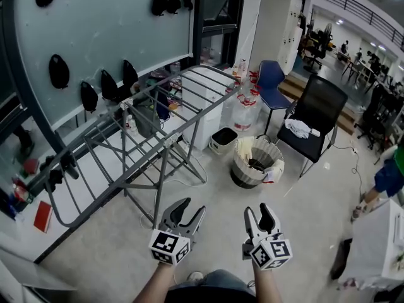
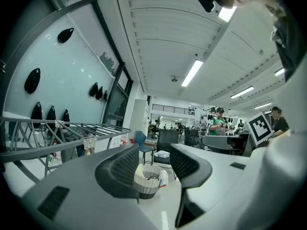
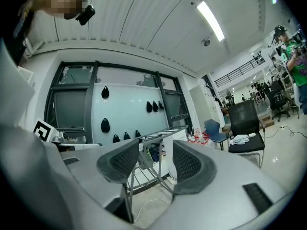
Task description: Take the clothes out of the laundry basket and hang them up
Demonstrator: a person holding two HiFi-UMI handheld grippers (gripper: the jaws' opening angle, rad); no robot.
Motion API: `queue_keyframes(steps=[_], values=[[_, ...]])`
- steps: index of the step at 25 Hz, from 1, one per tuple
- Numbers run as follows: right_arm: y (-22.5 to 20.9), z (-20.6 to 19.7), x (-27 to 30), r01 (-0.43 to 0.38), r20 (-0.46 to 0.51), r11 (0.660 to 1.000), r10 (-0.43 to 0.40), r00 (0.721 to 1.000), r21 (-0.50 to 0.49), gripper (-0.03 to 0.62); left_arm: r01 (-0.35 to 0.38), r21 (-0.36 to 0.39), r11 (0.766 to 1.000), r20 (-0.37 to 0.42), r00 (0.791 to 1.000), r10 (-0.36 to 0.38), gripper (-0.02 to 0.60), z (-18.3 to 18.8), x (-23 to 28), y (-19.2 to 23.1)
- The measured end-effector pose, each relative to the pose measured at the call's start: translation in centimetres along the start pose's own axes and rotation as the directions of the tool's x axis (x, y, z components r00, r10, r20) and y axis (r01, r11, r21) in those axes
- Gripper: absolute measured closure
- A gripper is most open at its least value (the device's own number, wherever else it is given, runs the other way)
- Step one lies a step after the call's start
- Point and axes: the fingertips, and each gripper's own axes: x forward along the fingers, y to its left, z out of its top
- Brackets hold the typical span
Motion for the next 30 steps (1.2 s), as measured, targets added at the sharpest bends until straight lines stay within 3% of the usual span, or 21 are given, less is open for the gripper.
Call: queue_keyframes(steps=[17, 30], values=[[-2.2, 0.1, 0.2, 0.066, 0.037, 0.997, -0.067, 0.997, 0.039, 0.391, 0.047, -0.006, 0.999, -0.008, 0.999, -0.047, 0.385, -0.8, 2.2, 0.7], [-5.9, 1.3, 6.8, 0.077, 0.029, 0.996, -0.079, 0.996, 0.046, 0.391, 0.036, -0.027, 0.999, 0.002, 0.999, -0.036, 0.385, 0.0, 9.0, 4.7]])
